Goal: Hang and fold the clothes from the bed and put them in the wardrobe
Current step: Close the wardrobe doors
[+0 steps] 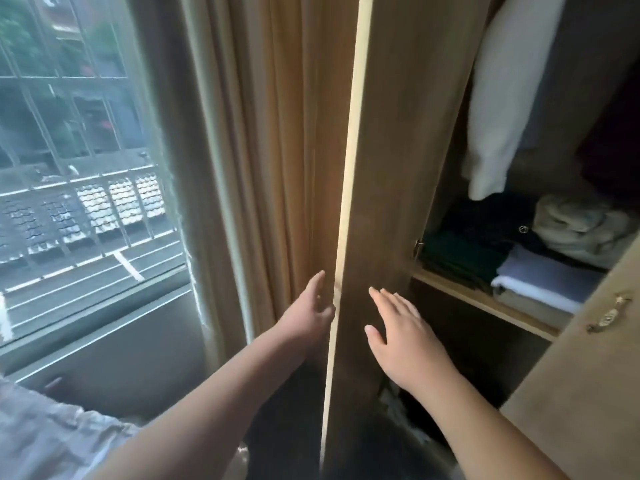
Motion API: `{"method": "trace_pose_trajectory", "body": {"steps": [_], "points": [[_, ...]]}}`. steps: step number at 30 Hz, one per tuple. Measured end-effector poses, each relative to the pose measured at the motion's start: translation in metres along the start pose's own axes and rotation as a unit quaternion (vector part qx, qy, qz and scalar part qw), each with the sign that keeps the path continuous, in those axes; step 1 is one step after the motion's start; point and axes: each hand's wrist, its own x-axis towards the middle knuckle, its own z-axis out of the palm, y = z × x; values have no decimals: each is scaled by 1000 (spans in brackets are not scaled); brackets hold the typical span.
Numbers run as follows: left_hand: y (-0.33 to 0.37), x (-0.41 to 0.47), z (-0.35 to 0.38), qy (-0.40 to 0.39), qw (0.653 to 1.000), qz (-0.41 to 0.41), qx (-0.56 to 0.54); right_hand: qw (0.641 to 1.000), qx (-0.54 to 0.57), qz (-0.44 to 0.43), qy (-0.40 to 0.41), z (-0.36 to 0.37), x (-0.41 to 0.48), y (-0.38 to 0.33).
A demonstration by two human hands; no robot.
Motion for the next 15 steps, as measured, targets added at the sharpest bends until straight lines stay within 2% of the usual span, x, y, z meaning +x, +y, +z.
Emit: {"method": "trace_pose_trajectory", "body": {"steps": [3,9,15], "points": [[6,18,-5,-42,999,22,2,999,-7,25,35,-9,0,-20],[22,-12,21,-23,998,45,-37,993,-62,85,55,-32,-35,-9],[42,-38,89,-89,983,156,-22,981,-94,147,87,-55,-82,23]]}}
